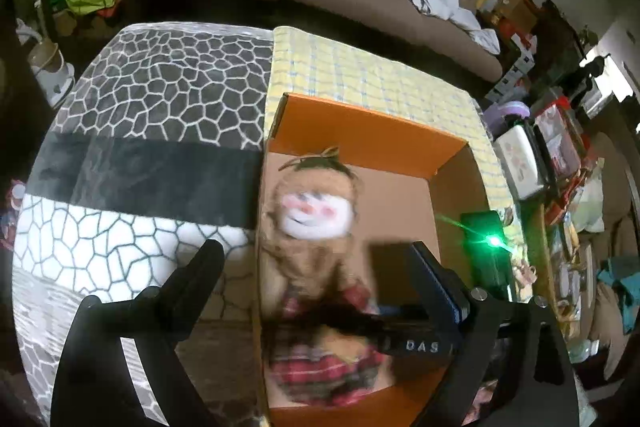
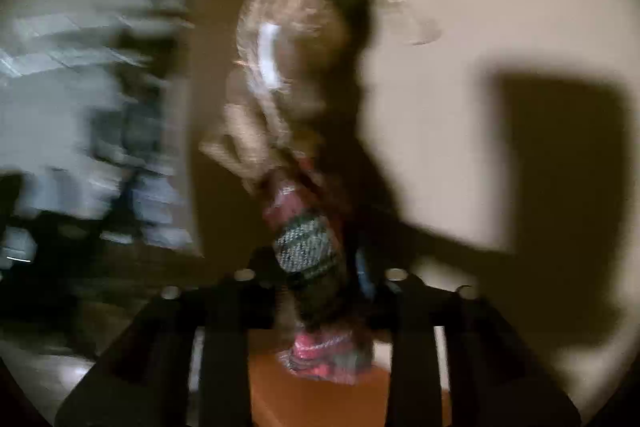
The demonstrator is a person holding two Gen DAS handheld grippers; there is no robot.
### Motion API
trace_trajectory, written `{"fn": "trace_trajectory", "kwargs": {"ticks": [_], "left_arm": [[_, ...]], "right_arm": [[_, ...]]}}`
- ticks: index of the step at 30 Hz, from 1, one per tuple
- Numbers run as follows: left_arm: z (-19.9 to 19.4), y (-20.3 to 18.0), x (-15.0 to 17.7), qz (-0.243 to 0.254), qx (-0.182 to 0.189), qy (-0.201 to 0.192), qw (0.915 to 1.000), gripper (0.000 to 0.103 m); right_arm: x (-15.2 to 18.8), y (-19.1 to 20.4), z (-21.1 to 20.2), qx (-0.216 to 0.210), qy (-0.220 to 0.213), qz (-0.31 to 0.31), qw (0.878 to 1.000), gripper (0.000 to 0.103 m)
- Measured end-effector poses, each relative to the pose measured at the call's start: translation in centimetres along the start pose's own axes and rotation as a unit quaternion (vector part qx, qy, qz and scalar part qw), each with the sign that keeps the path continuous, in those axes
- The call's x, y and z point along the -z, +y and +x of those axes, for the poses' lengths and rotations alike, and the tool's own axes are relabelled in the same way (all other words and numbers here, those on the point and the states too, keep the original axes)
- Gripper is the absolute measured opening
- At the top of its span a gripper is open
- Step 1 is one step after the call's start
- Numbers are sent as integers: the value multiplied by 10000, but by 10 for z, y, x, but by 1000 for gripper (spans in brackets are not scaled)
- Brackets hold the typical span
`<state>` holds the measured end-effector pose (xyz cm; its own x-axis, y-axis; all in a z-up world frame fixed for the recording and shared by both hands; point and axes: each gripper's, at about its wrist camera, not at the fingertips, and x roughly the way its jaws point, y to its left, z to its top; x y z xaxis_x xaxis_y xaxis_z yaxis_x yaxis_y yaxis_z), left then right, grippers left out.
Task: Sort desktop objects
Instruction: 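Lower the snowman doll into the orange box and open the right gripper, then grasp the yellow lightstick with the right gripper while the left grasps the red lightstick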
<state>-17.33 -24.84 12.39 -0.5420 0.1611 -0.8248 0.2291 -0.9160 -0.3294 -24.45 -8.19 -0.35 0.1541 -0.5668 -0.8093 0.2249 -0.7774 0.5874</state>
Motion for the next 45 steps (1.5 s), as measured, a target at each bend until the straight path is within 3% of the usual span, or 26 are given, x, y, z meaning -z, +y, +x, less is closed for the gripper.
{"fn": "trace_trajectory", "kwargs": {"ticks": [2, 4, 7, 9, 10, 12, 14, 16, 18, 20, 22, 29, 32, 36, 38, 45], "left_arm": [[-4, -1, 2, 24, 21, -25, 10000, 94], [-7, -2, 3, 51, 15, -54, 10000, 94], [-13, -5, 6, 75, 25, -115, 9999, 94], [-17, -7, 10, 106, 44, -144, 9998, 94], [-19, -7, 12, 125, 34, -154, 9998, 94], [-21, -7, 16, 155, 14, -150, 9998, 94], [-21, -5, 19, 134, 0, -143, 9998, 94], [-21, -2, 22, 110, 19, -150, 9998, 94], [-20, -3, 25, 124, 44, -157, 9998, 94], [-19, -8, 28, 185, 84, -183, 9996, 94], [-20, -19, 33, 311, 140, -272, 9990, 94], [-13, -61, 57, 696, 96, -351, 9969, 95], [-8, -86, 72, 1016, -26, -344, 9942, 103], [-6, -105, 87, 1024, 103, -299, 9942, 103], [-6, -115, 94, 1068, 120, -306, 9937, 103], [-9, -162, 135, 1469, 428, -272, 9879, 103]], "right_arm": [[3, 12, -20, 600, -184, -436, 9971, 64], [3, 21, -48, 578, -495, -648, 9950, 70], [-7, 30, -86, 50, -1087, -760, 9912, 69], [-26, 23, -98, -57, -1250, -529, 9907, 70], [-40, 22, -95, -154, -1217, -335, 9919, 68], [-40, 2, -79, -386, -986, 37, 9944, 54], [-37, 3, -39, -312, -646, 219, 9972, 40], [-27, 0, -16, -181, -557, 142, 9982, 37], [-31, 2, -4, -394, -619, 207, 9971, 37], [-24, -3, -8, -521, -657, 126, 9964, 38], [-18, 7, -24, -373, -840, -285, 9954, 39], [30, -16, -142, 251, -1334, -1052, 9851, 56], [56, -32, -185, 485, -1460, -1246, 9802, 74], [88, -53, -221, 774, -1601, -1347, 9748, 89], [101, -57, -228, 956, -1689, -1385, 9712, 103], [154, -95, -249, 1317, -1896, -1293, 9643, 103]]}}
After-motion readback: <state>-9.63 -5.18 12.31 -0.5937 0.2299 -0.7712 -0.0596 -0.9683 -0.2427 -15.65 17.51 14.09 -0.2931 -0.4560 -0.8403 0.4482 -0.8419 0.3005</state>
